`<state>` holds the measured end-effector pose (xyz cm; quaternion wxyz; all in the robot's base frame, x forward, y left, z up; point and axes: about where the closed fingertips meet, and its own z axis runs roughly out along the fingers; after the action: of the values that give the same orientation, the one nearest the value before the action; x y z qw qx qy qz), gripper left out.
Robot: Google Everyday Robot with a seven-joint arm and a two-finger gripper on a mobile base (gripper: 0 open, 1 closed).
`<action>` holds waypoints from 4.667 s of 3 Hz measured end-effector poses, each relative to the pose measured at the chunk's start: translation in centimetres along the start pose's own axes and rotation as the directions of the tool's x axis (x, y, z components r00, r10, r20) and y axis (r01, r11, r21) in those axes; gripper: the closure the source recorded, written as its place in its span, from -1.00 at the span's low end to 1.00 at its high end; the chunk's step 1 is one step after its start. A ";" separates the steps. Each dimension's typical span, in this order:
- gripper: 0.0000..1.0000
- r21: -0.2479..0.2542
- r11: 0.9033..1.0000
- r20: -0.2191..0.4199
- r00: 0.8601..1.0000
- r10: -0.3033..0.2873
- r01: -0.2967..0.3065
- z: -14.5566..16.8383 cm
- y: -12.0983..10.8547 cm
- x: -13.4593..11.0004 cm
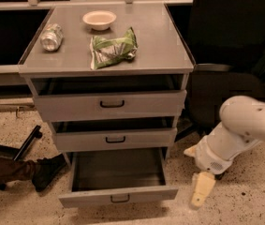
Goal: Close bottom drawer
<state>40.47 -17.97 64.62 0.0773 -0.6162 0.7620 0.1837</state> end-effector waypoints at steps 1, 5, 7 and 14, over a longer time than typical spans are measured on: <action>-1.00 -0.064 0.998 0.077 0.997 -0.009 0.014 9.3 -1.7 0.7; -1.00 -0.211 0.978 0.215 0.976 0.043 0.003 24.4 -2.8 2.4; -1.00 -0.242 0.966 0.337 0.942 -0.008 0.094 35.7 -9.7 4.3; -1.00 -0.285 0.947 0.367 0.930 -0.031 0.145 47.1 -14.8 2.8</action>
Offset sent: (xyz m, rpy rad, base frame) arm 0.0193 0.0862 -0.2862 0.3265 0.1403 -0.0216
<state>49.01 -5.44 17.53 0.1260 -0.6107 0.6684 0.4053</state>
